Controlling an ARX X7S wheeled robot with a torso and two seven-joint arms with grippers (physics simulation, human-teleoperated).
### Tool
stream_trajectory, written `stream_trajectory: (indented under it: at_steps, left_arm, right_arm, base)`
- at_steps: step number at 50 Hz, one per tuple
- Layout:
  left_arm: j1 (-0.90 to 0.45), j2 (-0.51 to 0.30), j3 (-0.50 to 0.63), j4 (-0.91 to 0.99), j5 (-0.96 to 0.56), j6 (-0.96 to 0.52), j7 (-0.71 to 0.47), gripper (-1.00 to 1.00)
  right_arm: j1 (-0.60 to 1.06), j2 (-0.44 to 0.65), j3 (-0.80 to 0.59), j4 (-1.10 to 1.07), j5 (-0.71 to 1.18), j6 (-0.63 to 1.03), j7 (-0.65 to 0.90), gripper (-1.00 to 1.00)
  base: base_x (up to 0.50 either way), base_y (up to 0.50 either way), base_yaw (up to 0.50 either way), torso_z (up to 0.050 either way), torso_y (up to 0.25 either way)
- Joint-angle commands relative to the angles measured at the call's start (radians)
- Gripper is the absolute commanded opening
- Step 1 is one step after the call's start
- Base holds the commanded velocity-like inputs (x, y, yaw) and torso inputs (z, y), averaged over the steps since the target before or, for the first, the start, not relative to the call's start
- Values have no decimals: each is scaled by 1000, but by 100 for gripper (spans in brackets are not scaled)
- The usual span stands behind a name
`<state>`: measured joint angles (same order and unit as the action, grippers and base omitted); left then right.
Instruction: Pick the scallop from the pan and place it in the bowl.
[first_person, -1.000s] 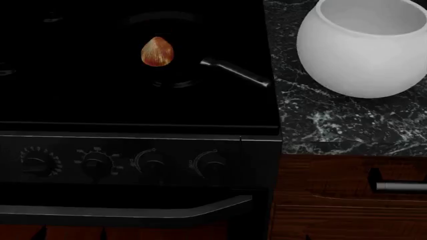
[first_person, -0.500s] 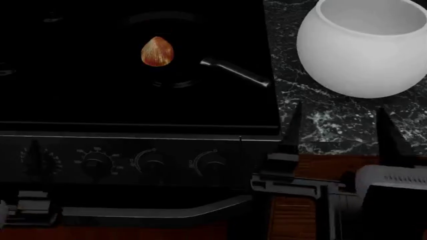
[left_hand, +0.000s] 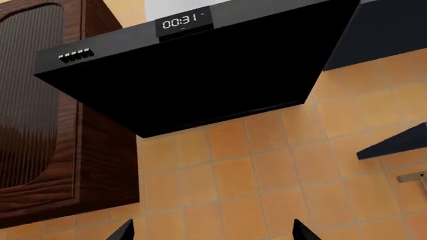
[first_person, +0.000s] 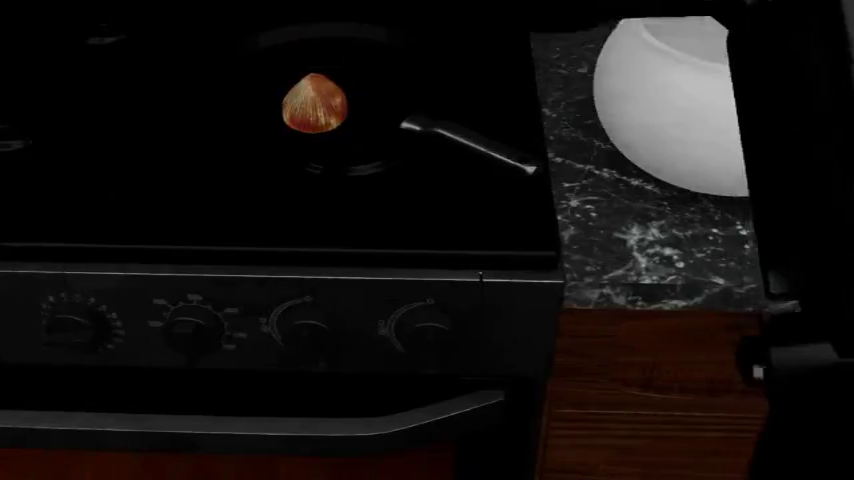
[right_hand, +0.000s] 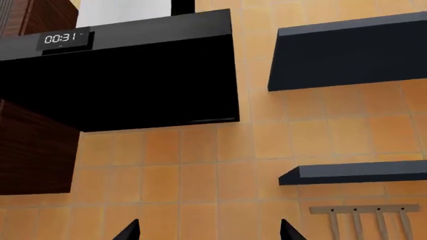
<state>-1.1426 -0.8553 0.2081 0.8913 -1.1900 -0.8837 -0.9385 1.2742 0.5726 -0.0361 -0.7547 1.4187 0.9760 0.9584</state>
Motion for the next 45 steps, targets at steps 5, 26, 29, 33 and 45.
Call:
stream_trajectory:
  at_steps: [5,26,29,33,45]
  left_arm:
    - [-251,-33,70,-187,-163,-62,-22,100]
    - [-315,45,117,-492,-262,-108,29,100]
    - [-302,42,110,-495,-259,-95,33,100]
    - [-277,41,103,-492,-246,-75,44,100]
    - [-283,45,112,-496,-239,-74,51,100]
  right_arm:
    - [288,-47,-123,267,35,59,5,100]
    - [401,-118,-226,631,-15,94,-97,100]
    - [403,-118,-233,639,-23,93,-104,100]
    - [392,-126,-233,631,-11,91,-99,100]
    - [368,-125,-241,638,-23,75,-122,100]
  base:
    - [0,0,0,0,0]
    - [0,0,0,0,0]
    - [0,0,0,0,0]
    - [0,0,0,0,0]
    - [191,0,0,0,0]
